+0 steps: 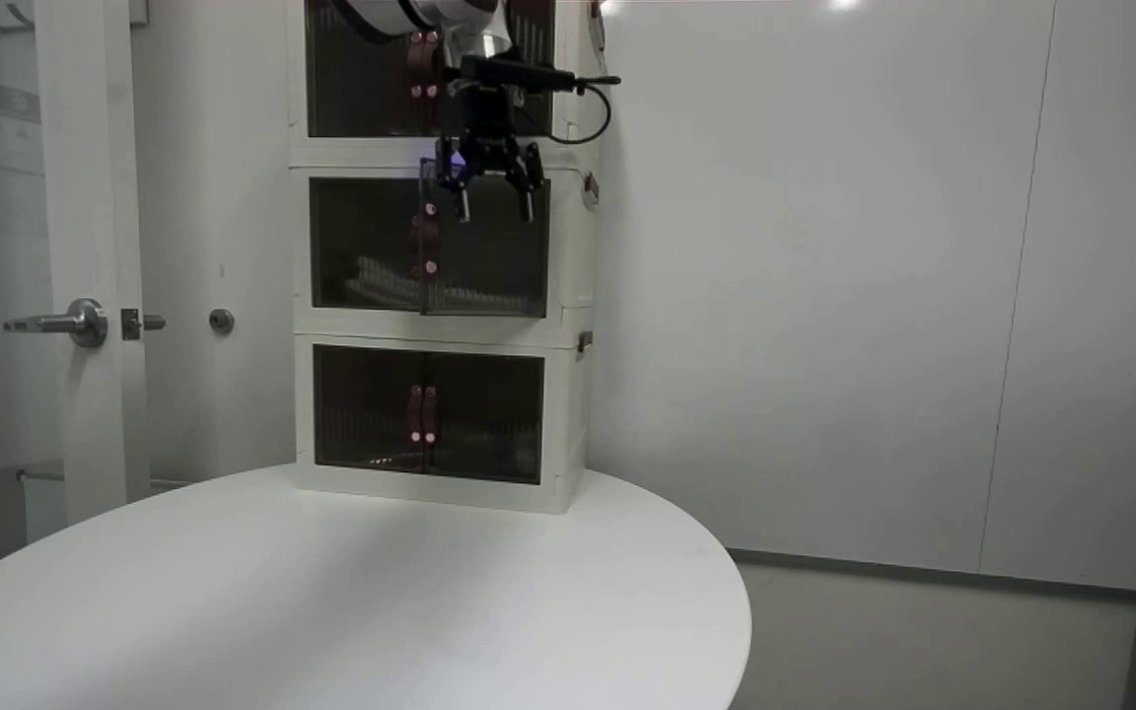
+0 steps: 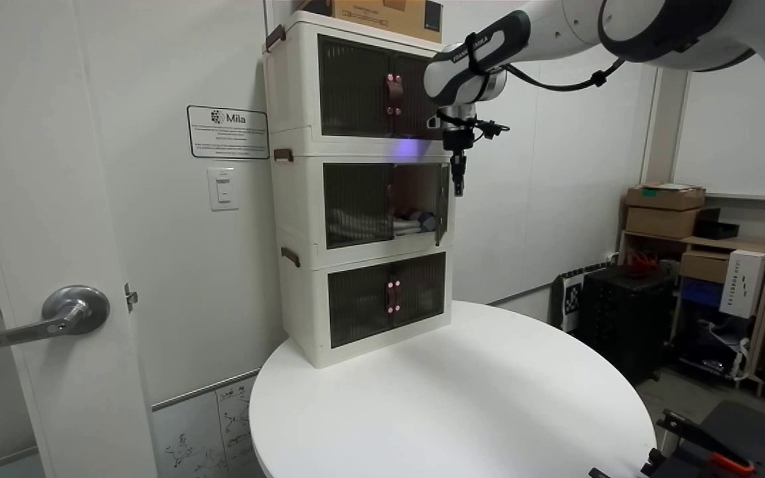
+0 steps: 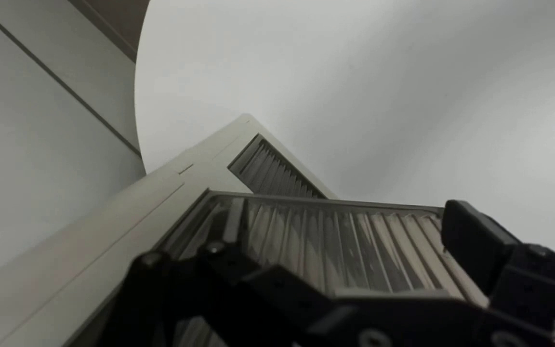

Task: Close the cabinet door

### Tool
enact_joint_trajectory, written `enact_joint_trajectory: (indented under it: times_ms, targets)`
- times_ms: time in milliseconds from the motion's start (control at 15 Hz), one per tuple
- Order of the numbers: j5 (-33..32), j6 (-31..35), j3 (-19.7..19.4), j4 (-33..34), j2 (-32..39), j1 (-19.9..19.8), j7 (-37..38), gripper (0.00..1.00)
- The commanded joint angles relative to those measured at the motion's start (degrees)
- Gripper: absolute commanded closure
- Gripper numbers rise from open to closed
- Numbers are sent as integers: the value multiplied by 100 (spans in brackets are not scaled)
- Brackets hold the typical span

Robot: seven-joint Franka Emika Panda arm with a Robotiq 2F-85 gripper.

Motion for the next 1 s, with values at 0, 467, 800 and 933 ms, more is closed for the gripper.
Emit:
enact_joint_trajectory:
  times_ms: [0, 467, 800, 933]
  targets:
    - [146, 328, 130, 604, 603, -16, -51, 0]
    - [1047, 857, 285, 537, 715, -86, 664, 0]
    - [1601, 1222, 233, 230, 651, 5, 1660, 0]
    - [1695, 1667, 213, 13, 605, 46, 1975, 0]
